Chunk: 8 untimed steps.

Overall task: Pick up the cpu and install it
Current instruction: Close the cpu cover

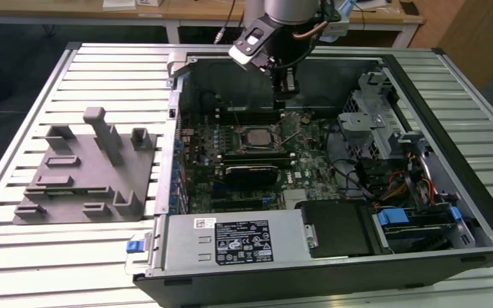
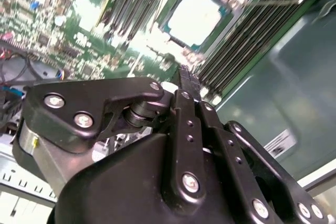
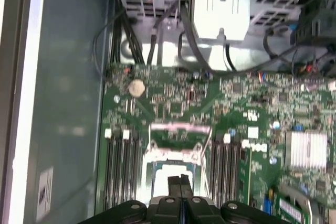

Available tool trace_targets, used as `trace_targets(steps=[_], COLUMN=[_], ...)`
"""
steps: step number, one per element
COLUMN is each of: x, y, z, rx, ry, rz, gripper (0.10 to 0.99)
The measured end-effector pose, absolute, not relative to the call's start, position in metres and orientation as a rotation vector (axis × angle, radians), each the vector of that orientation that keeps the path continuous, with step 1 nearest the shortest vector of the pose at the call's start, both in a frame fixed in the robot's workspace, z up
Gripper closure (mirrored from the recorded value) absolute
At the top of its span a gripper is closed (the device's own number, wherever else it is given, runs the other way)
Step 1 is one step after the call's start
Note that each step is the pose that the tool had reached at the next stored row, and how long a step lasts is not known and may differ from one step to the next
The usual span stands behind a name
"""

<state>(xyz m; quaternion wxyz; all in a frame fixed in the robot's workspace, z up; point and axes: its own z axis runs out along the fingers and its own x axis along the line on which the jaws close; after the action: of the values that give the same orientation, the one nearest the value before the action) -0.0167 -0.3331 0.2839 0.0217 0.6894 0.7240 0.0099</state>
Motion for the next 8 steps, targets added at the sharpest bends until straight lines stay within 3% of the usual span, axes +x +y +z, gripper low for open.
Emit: trace_targets(steps=[8], x=[0.017], y=[-0.333], z=[0.284], rx=[2.137], ry=[2.244], rz=[0.029], gripper=[0.980])
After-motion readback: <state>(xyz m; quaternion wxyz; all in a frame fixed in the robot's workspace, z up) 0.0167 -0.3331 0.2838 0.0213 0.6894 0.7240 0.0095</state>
